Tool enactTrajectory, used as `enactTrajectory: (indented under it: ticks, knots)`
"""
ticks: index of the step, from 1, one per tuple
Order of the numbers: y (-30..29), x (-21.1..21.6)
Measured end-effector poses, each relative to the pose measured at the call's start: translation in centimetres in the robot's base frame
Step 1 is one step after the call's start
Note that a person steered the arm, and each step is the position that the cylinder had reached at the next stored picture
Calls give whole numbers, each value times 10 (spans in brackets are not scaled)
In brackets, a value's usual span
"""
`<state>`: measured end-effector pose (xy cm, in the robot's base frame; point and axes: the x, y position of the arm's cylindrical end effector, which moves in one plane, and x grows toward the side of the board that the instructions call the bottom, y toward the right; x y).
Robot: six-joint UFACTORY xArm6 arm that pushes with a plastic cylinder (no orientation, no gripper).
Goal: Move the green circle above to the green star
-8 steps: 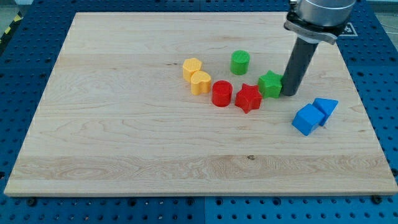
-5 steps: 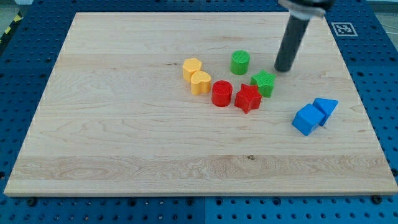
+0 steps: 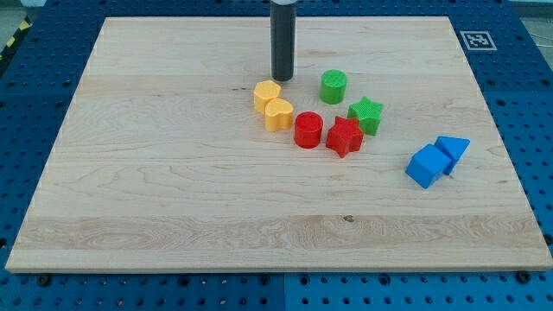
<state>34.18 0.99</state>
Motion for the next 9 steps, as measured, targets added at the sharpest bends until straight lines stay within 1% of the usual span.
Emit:
enactTrajectory:
  ticks: [2,3,4,5,7,8,9]
  knots:
    - [54,6]
    - [65,14]
    - [65,14]
    - [85,14]
    - [86,10]
    - [76,-2]
    - [76,-2]
